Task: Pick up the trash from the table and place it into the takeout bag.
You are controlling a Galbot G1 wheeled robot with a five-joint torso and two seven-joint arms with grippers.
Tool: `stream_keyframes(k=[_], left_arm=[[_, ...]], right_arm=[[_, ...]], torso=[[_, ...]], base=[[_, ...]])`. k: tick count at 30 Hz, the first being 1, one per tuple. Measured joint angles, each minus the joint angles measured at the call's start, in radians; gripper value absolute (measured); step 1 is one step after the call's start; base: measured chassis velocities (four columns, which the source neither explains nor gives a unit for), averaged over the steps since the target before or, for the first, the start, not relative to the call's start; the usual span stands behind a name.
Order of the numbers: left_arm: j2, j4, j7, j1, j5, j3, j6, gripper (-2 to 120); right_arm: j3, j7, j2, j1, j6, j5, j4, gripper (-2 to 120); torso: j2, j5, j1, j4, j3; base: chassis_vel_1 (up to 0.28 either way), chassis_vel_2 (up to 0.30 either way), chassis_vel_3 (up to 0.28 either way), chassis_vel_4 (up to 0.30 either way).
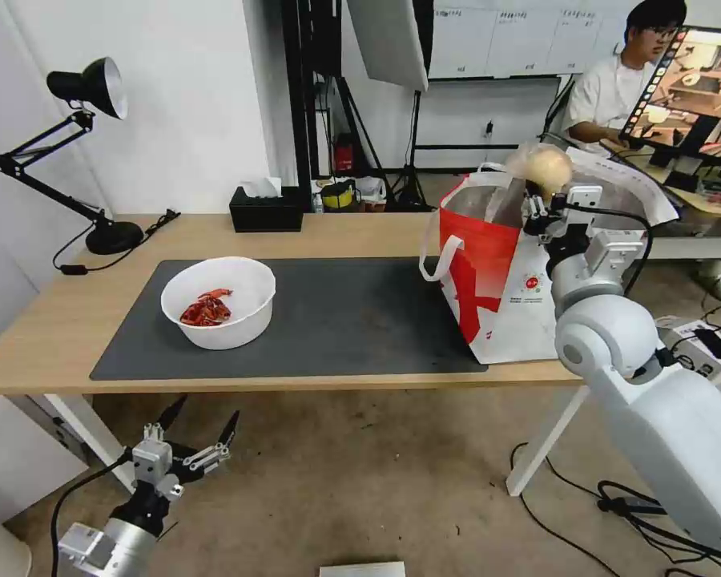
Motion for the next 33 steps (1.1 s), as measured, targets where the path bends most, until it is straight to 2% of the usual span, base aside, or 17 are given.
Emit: stream_keyframes(k=[2, 6, 8, 9, 11, 15, 33], left_arm=[[-0.001, 0.0, 0.0, 0.0, 0.0, 0.001, 0.0, 100], [-0.008, 0.002, 0.001, -0.001, 0.006, 0.007, 0.0, 100], [-0.008, 0.002, 0.001, -0.001, 0.006, 0.007, 0.0, 100], [-0.009, 0.002, 0.001, 0.0, 0.007, 0.007, 0.0, 100], [-0.01, 0.002, 0.001, 0.0, 0.007, 0.007, 0.0, 100], [-0.012, 0.002, 0.001, 0.001, 0.009, 0.007, -0.001, 100], [-0.012, -0.005, 0.002, 0.004, 0.011, 0.005, -0.002, 100]], right_arm=[[0.0, -0.001, 0.0, 0.0, 0.0, 0.001, 0.0, 59], [0.001, -0.003, 0.001, 0.005, -0.001, 0.006, -0.006, 80], [0.001, -0.003, 0.001, 0.005, -0.001, 0.006, -0.006, 80], [0.002, -0.003, 0.0, 0.01, -0.005, 0.01, -0.008, 89], [0.002, -0.002, -0.003, 0.018, -0.016, 0.023, -0.013, 97], [0.003, 0.0, -0.009, 0.024, -0.021, 0.03, -0.022, 100], [0.003, 0.0, -0.02, 0.037, -0.024, 0.044, -0.018, 100]], torso=[[0.0, 0.0, 0.0, 0.0, 0.0], [0.0, 0.0, 0.0, 0.0, 0.0], [0.0, 0.0, 0.0, 0.0, 0.0], [0.0, 0.0, 0.0, 0.0, 0.0], [0.0, 0.0, 0.0, 0.0, 0.0], [0.0, 0.0, 0.0, 0.0, 0.0], [0.0, 0.0, 0.0, 0.0, 0.0]], base=[[0.0, 0.0, 0.0, 0.0], [0.0, 0.0, 0.0, 0.0], [0.0, 0.0, 0.0, 0.0], [0.0, 0.0, 0.0, 0.0], [0.0, 0.0, 0.0, 0.0], [0.0, 0.0, 0.0, 0.0], [0.0, 0.0, 0.0, 0.0]])
